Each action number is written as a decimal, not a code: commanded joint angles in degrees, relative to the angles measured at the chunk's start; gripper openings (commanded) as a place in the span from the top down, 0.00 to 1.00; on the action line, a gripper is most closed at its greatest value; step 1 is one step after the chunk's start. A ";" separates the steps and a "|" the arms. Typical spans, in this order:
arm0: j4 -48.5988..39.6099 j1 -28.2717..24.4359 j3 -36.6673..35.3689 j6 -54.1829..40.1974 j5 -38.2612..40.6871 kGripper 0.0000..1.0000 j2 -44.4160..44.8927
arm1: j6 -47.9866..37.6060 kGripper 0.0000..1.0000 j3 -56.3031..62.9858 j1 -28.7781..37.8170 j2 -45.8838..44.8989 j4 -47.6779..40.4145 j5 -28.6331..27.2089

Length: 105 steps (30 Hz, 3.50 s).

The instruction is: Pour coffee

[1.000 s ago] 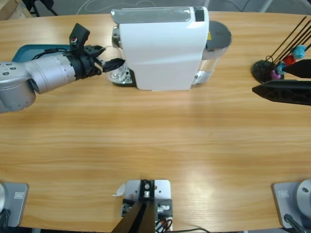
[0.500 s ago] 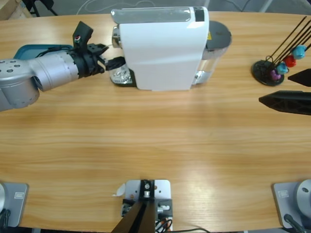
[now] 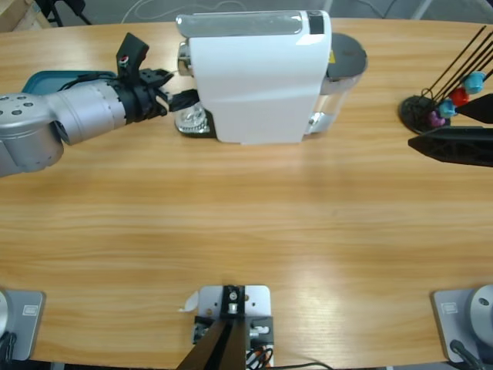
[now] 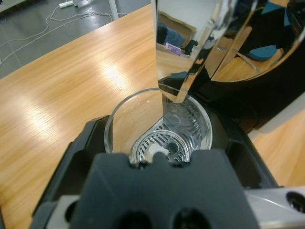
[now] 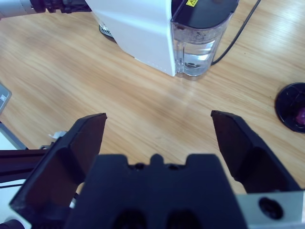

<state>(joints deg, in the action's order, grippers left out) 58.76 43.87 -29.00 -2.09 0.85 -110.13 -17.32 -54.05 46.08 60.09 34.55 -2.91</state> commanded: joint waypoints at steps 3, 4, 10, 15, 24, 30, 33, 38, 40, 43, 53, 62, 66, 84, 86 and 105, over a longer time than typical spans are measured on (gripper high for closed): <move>1.64 1.93 3.51 1.48 0.01 0.00 -2.81 | -0.43 0.00 0.44 -0.64 3.31 -0.89 0.80; 1.83 1.93 3.81 1.48 -0.32 0.00 -2.81 | -0.43 0.00 0.49 -0.64 3.56 -0.91 0.80; 2.59 1.93 3.97 1.56 -1.73 0.00 -2.26 | -0.43 0.00 0.68 -0.64 5.74 -2.88 1.03; 3.03 2.38 6.15 1.39 -1.33 0.00 1.64 | -0.61 0.00 1.84 -0.64 7.04 -3.83 0.98; 3.29 4.37 12.81 1.32 -2.42 0.00 9.69 | -1.54 0.00 -1.37 -0.64 9.78 -3.14 -1.08; 2.29 6.41 18.89 1.48 -6.53 0.00 18.65 | -1.54 0.00 -5.17 -0.72 10.05 -1.10 -2.31; -2.19 6.41 19.98 1.56 -10.47 0.00 25.79 | -1.17 0.00 -7.93 -1.04 11.24 0.69 -4.08; -37.17 6.79 12.14 5.11 -9.29 0.00 40.87 | 5.93 1.00 -23.79 -9.90 17.85 10.60 -6.70; -49.43 7.11 8.84 5.96 -8.41 0.00 45.58 | 7.25 1.00 -29.85 -13.64 21.30 11.50 -5.72; -59.59 7.02 5.16 6.05 -7.23 0.00 47.16 | 7.13 1.00 -39.15 -14.70 28.84 17.51 -5.21; -67.58 7.02 1.02 5.80 -0.24 0.00 40.12 | 4.05 1.00 -92.46 -9.34 58.58 52.70 -2.78; -66.67 5.83 0.84 5.61 -0.24 0.00 40.26 | 3.70 1.00 -95.87 -9.39 64.63 54.78 -0.41; -66.23 5.70 0.88 5.61 -0.24 0.00 39.54 | 3.26 1.00 -95.70 -9.43 64.77 55.45 1.47; -66.14 5.23 0.88 5.76 -0.22 0.00 38.85 | 2.10 1.00 -88.28 -9.51 62.52 57.64 2.79; -66.14 4.32 0.88 5.87 -0.15 0.00 39.06 | 2.26 1.00 -88.25 -9.50 62.52 57.61 2.74; -66.05 3.42 1.05 5.96 0.03 0.00 39.11 | 3.52 1.00 -87.98 -9.95 64.38 57.29 2.46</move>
<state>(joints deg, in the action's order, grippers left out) -7.76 47.74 -27.90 3.50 0.43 -69.65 -14.46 -143.92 36.19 122.04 86.61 -0.86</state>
